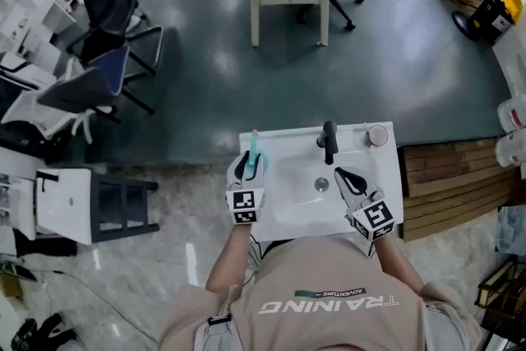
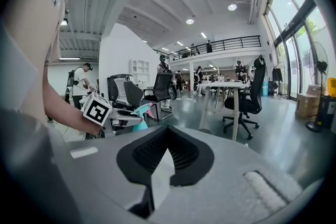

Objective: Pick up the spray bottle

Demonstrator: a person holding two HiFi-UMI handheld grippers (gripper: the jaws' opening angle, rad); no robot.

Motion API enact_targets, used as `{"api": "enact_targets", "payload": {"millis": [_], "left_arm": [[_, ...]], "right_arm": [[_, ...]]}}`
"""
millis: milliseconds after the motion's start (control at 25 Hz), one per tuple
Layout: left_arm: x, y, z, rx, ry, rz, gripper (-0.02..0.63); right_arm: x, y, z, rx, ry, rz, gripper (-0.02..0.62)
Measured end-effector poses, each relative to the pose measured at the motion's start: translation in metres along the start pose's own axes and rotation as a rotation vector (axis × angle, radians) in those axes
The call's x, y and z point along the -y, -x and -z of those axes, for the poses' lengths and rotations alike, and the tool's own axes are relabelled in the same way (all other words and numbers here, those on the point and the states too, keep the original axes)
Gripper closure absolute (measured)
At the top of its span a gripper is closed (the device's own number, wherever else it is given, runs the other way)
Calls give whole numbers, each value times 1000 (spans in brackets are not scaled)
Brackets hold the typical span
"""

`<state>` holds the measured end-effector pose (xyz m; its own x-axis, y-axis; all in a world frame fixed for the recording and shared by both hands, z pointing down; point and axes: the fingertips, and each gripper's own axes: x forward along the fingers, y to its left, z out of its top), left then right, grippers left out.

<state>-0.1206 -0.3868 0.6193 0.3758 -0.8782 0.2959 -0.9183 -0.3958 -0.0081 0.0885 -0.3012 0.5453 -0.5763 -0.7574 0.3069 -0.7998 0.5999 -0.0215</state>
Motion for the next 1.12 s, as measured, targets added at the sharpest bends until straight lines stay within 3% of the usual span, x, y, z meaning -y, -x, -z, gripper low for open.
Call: {"api": "enact_targets", "payload": {"millis": [280,680,1120], "left_arm": [[14,30,-22,37,61,21,457],[31,71,-61,110,-2,31,457],[41,91,-77,146,-1,39,457]], "right_arm": [[-6,5,-1,31,4,-18,592],[2,15,-14,94,0,-12,592],[6,22,-29,148,17,-9,592]]}}
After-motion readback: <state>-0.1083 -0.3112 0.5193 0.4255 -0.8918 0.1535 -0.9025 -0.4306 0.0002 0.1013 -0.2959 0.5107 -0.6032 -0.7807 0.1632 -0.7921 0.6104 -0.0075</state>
